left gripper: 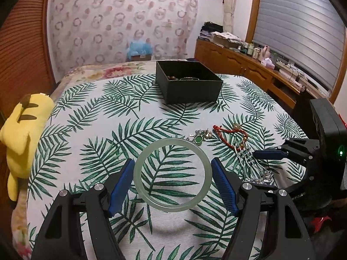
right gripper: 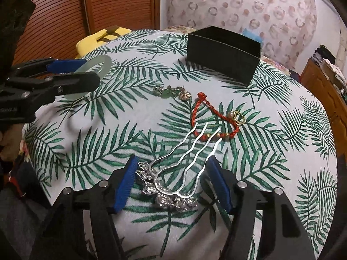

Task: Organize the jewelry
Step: 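Close the right tool on the silver rhinestone hair comb while the left tool grips the jade bangle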

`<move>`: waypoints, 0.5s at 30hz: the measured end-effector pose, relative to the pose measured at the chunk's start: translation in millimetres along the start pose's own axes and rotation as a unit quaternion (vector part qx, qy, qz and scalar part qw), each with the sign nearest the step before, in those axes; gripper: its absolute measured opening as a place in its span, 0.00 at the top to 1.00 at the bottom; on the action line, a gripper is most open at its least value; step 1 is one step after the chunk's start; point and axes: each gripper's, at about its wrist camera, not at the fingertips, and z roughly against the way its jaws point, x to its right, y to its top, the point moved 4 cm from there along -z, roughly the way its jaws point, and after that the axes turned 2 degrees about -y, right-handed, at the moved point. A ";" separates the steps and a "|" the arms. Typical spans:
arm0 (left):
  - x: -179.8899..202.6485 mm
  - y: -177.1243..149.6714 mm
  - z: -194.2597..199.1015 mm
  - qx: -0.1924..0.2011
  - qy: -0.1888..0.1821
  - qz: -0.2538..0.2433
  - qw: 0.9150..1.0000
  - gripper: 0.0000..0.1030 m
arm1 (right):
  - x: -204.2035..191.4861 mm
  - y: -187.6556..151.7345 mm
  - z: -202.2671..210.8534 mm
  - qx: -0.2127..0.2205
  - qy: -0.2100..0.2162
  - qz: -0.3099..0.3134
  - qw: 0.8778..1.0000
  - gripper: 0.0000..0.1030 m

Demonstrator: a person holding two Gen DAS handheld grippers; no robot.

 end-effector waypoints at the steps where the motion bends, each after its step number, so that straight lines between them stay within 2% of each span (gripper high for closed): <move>1: 0.7 0.5 0.2 0.001 -0.001 -0.001 1.000 0.33 | 0.4 -1.1 0.9 0.001 0.004 -0.001 1.000 0.36; 3: 1.9 1.5 0.2 0.002 -0.001 -0.004 1.000 0.33 | 1.9 -2.0 4.0 0.004 0.007 -0.006 1.000 0.38; 6: 2.5 2.8 2.1 0.004 0.000 -0.005 1.000 0.33 | 3.7 0.6 12.7 0.020 0.013 -0.012 1.000 0.63; 7: 3.2 3.2 2.5 0.005 0.000 -0.005 1.000 0.33 | 5.8 2.7 16.0 0.023 0.015 -0.016 0.999 0.69; 15: 6.2 4.1 1.9 0.006 -0.003 -0.008 1.000 0.33 | 13.2 3.1 18.5 0.025 0.016 -0.018 0.999 0.71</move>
